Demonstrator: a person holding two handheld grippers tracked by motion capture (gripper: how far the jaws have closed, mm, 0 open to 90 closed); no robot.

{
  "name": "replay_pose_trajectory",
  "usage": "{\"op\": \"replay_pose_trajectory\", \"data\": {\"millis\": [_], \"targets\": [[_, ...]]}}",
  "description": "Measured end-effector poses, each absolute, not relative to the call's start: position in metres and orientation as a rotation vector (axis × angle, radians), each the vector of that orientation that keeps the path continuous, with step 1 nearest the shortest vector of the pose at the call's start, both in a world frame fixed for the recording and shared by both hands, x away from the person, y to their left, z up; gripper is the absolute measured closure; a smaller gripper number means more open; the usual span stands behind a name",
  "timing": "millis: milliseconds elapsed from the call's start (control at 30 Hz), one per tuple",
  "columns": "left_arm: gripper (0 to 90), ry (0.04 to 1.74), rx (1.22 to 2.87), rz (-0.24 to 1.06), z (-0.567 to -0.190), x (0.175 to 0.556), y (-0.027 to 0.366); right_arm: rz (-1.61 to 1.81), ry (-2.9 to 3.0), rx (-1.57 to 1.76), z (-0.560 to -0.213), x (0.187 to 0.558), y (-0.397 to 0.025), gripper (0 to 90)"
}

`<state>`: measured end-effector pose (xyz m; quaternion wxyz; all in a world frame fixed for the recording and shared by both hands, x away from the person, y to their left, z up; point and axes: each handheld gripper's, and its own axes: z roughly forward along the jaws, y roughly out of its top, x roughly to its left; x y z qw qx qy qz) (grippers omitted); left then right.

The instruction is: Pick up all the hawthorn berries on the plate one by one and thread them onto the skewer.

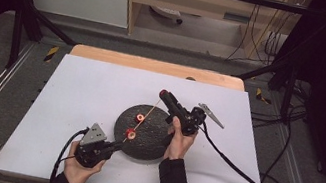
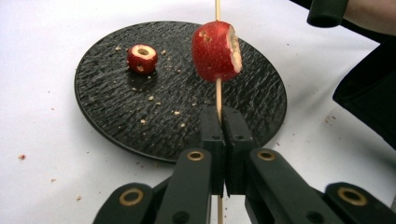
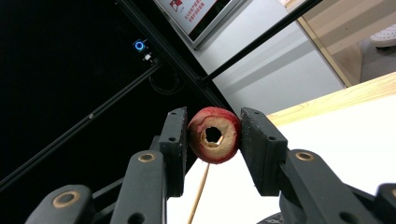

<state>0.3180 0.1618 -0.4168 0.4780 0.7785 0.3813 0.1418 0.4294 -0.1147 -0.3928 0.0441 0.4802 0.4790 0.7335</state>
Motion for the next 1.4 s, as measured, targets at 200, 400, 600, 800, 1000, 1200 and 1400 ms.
{"op": "replay_pose_trajectory", "data": {"millis": [200, 400, 600, 800, 1000, 1200, 1400], "targets": [[88.4, 0.954, 1.876, 0.339, -0.416, 0.319, 0.158, 2.248, 1.464, 1.466, -0.395, 0.429, -0.114, 63.2], [88.4, 0.974, 1.861, 0.351, -0.411, 0.321, 0.15, 2.252, 1.464, 1.475, -0.396, 0.428, -0.112, 63.2], [88.5, 0.992, 1.858, 0.362, -0.406, 0.325, 0.14, 2.257, 1.478, 1.481, -0.398, 0.426, -0.11, 63.2], [88.5, 0.996, 1.847, 0.363, -0.399, 0.334, 0.135, 2.253, 1.502, 1.484, -0.4, 0.424, -0.109, 63.3], [88.5, 0.99, 1.837, 0.365, -0.394, 0.345, 0.13, 2.25, 1.533, 1.475, -0.401, 0.42, -0.107, 63.2], [88.5, 0.981, 1.838, 0.377, -0.389, 0.353, 0.126, 2.246, 1.567, 1.469, -0.404, 0.416, -0.105, 63.3], [88.5, 0.978, 1.834, 0.378, -0.387, 0.36, 0.122, 2.232, 1.6, 1.468, -0.406, 0.412, -0.103, 63.3]]}}
